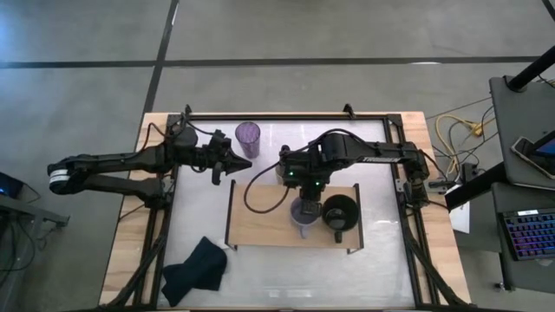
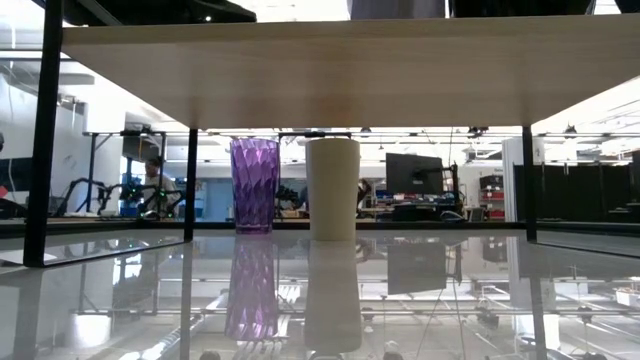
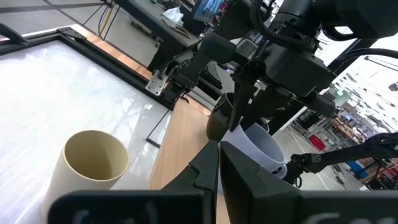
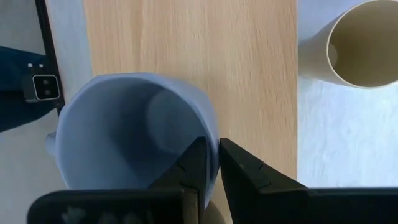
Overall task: Stack small to large cups/mugs on shelf
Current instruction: Put the gray mug on the shelf, then put the yellow cup on the shelf
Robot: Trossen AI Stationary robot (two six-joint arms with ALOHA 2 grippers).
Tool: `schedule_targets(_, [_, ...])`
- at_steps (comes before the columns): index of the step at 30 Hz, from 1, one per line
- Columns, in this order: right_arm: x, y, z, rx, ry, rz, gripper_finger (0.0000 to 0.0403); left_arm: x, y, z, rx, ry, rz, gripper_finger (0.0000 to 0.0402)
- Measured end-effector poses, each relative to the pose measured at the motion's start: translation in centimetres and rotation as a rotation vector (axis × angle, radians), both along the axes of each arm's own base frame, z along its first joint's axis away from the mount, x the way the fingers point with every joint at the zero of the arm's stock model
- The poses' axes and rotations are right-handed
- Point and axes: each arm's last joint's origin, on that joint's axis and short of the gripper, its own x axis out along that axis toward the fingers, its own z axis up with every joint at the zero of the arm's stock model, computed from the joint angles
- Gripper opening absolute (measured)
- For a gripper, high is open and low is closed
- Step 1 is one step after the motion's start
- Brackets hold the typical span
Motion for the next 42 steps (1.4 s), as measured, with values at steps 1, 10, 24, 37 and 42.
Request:
schedule_targets(1, [0.0,0.1,0.0,0.004,0.001,0.003,0.0038,0.0,0.0,0.0,0.0,0.0,0.0,0.0])
schedule_targets(10, [-0.1,0.5,0.0,0.044,0.005,0.021,0.0038,0.0,0.0,0.0,0.0,0.002,0.001,0.0])
schedule_targets(24, [0.2,0.6,0.1,0.018,-0.028,0.017,0.0038,0.0,0.0,-0.1,-0.002,0.003,0.001,0.0])
schedule_targets(37, [-0.1,1.0,1.4,0.037,-0.071,0.006,0.0057,0.1,0.0,-0.2,-0.002,0.006,0.003,0.0])
schedule_targets(42, [-0.2,1.2,2.1,0.038,-0.1,0.012,0.0092,0.1,0.0,-0.1,-0.002,0.005,0.004,0.0])
